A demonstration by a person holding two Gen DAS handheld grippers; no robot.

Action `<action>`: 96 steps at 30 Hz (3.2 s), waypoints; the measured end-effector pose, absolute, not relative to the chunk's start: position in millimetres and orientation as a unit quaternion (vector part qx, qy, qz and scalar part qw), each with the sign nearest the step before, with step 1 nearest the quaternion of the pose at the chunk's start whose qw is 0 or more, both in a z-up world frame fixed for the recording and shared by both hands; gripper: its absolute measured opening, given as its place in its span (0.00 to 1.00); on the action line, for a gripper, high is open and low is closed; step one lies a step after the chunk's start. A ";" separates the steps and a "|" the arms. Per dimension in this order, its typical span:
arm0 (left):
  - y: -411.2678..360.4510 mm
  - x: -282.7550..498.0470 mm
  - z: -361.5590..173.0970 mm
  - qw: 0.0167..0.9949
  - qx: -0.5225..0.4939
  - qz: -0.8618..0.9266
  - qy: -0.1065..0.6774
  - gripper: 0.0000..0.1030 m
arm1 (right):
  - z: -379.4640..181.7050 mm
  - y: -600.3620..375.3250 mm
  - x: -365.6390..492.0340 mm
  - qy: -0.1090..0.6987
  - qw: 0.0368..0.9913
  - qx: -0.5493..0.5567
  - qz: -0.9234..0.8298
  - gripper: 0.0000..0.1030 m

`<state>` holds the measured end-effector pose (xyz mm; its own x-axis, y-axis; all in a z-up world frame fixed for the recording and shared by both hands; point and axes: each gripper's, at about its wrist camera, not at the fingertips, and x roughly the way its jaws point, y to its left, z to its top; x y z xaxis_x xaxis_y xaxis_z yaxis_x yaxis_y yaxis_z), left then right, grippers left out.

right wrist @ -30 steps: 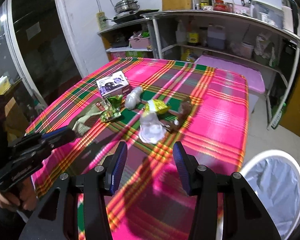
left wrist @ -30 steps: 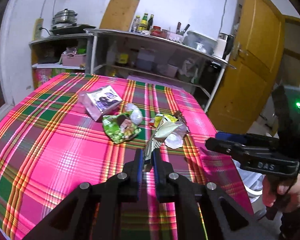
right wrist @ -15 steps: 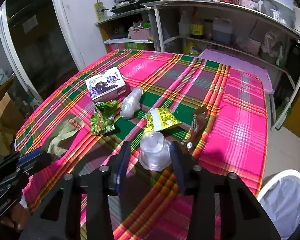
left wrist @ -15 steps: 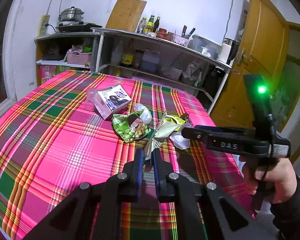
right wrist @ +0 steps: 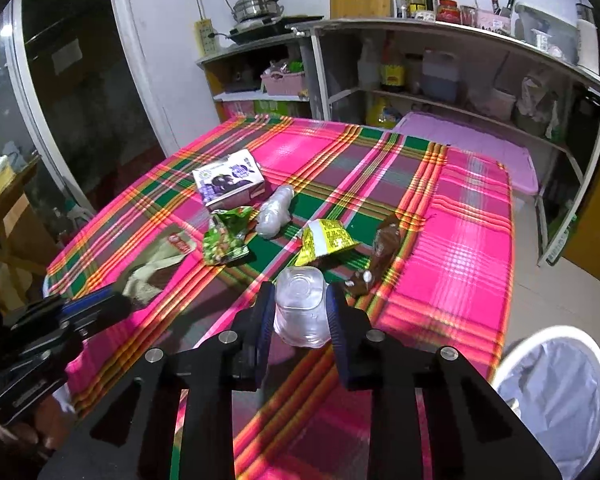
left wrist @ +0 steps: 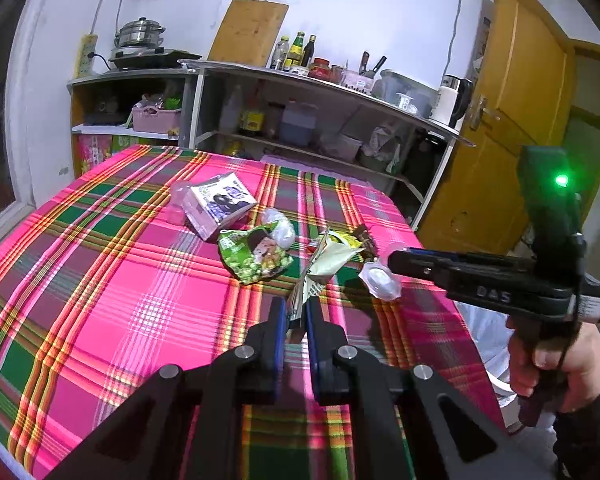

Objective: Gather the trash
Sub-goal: 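Lift the wrapper with left gripper while right gripper grasps the clear plastic cup, then carry wrapper and cup over the bin with both grippers, then open both grippers to drop the wrapper and cup into the bin, then move both grippers back toward the green snack bag and yellow wrapper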

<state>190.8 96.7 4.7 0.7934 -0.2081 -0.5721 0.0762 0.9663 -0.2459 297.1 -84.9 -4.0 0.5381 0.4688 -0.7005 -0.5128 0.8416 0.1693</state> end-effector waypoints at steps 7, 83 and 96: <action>73.4 179.4 14.6 0.941 -0.096 -0.089 0.312 0.10 | 11.1 -116.7 258.8 0.373 0.887 -0.007 0.272 0.26; -114.3 221.1 3.2 0.890 -0.061 -0.260 0.369 0.15 | -10.8 -320.2 191.4 0.382 0.909 0.121 0.115 0.47; -54.4 182.3 20.8 0.914 -0.068 -0.208 0.341 0.15 | 9.2 -266.7 180.6 0.358 0.914 0.083 0.173 0.47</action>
